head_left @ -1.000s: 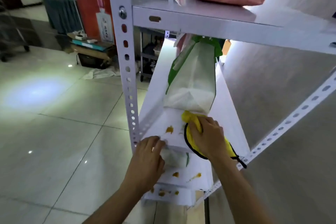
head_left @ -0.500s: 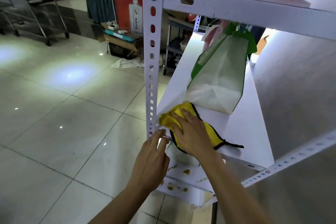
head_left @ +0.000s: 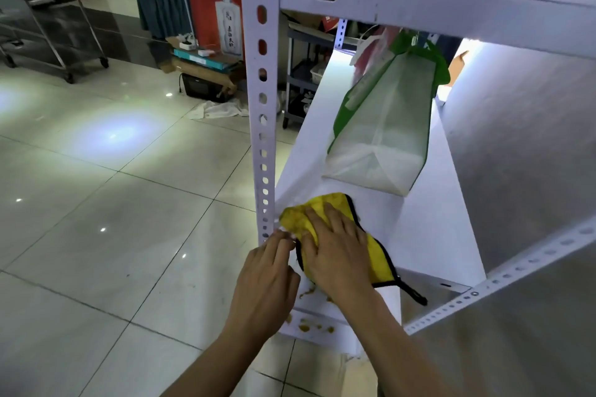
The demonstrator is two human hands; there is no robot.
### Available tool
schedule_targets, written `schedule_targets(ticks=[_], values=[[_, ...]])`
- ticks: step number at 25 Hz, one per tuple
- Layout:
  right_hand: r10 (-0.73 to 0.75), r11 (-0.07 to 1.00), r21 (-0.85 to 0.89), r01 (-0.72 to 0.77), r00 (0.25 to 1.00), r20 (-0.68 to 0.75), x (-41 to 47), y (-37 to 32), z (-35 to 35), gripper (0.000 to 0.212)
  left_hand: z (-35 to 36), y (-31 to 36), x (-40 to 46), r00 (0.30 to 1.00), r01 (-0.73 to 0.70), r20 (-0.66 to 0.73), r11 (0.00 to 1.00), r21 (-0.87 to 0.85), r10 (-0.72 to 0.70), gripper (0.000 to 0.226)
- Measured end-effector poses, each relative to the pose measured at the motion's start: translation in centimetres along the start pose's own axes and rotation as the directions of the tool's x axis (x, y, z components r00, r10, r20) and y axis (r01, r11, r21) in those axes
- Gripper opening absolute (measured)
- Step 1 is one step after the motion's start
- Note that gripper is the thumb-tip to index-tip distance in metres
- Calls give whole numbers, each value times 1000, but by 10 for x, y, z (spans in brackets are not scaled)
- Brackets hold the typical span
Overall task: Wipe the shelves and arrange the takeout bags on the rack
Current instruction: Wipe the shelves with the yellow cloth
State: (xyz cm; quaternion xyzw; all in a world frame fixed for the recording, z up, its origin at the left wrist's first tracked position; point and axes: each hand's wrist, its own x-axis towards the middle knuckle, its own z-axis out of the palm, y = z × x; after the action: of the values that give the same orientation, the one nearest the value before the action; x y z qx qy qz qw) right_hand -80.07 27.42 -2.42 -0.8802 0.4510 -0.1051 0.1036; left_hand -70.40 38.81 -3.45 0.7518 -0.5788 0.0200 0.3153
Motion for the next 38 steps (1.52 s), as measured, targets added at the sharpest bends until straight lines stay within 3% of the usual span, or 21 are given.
schedule_targets(ticks=[5,10,14,17,19,24,30,34,38], values=[[106,991,73,-114,990,97,45,-2,-16,54,1,4,5,999,34,13,999,0,-34,43],[174,985,-1,-174,983,-52,-13,17,-4,56,6,6,5,997,38,58,991,130,-46,39],[299,950,70,-303,952,68,25,51,-29,54,10,13,5,995,67,62,980,187,-80,39],[290,957,33,-289,957,-27,-3,59,-22,54,9,12,4,994,68,71,980,186,-83,39],[330,944,17,-329,943,-52,-27,71,-21,54,9,12,6,992,82,79,980,183,-97,40],[517,851,66,-522,853,71,10,101,-58,57,13,16,5,995,83,41,982,172,-92,39],[462,887,8,-462,887,-3,-19,107,-41,60,19,18,5,995,97,17,984,151,-101,41],[550,830,66,-554,832,66,14,125,-68,60,22,18,2,994,108,12,980,165,-112,42],[433,898,-52,-437,898,-74,-29,123,-37,59,22,19,2,991,130,17,981,146,-134,41]])
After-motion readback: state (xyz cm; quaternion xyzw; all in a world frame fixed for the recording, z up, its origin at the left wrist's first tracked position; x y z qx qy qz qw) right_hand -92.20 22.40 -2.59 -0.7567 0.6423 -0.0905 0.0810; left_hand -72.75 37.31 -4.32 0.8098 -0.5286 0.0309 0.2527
